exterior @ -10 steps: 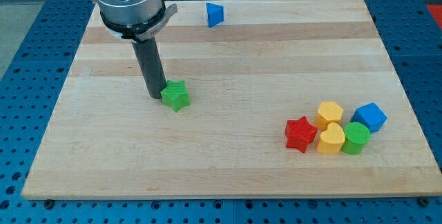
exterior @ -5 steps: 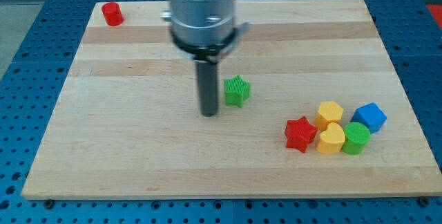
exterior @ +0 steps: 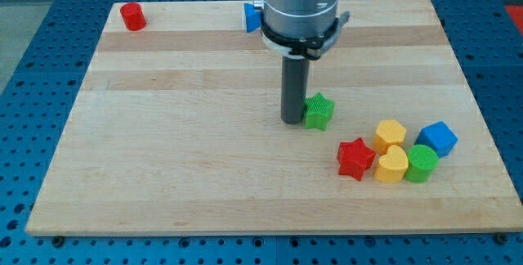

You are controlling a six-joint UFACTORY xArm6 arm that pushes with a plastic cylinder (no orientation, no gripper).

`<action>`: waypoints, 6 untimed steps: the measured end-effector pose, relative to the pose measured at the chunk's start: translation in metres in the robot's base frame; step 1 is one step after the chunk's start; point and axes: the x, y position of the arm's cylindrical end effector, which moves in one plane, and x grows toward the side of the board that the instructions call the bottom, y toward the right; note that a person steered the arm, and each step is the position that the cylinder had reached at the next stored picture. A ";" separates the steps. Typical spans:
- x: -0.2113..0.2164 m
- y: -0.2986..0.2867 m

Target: Move the green star towards the red star

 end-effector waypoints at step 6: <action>-0.009 0.046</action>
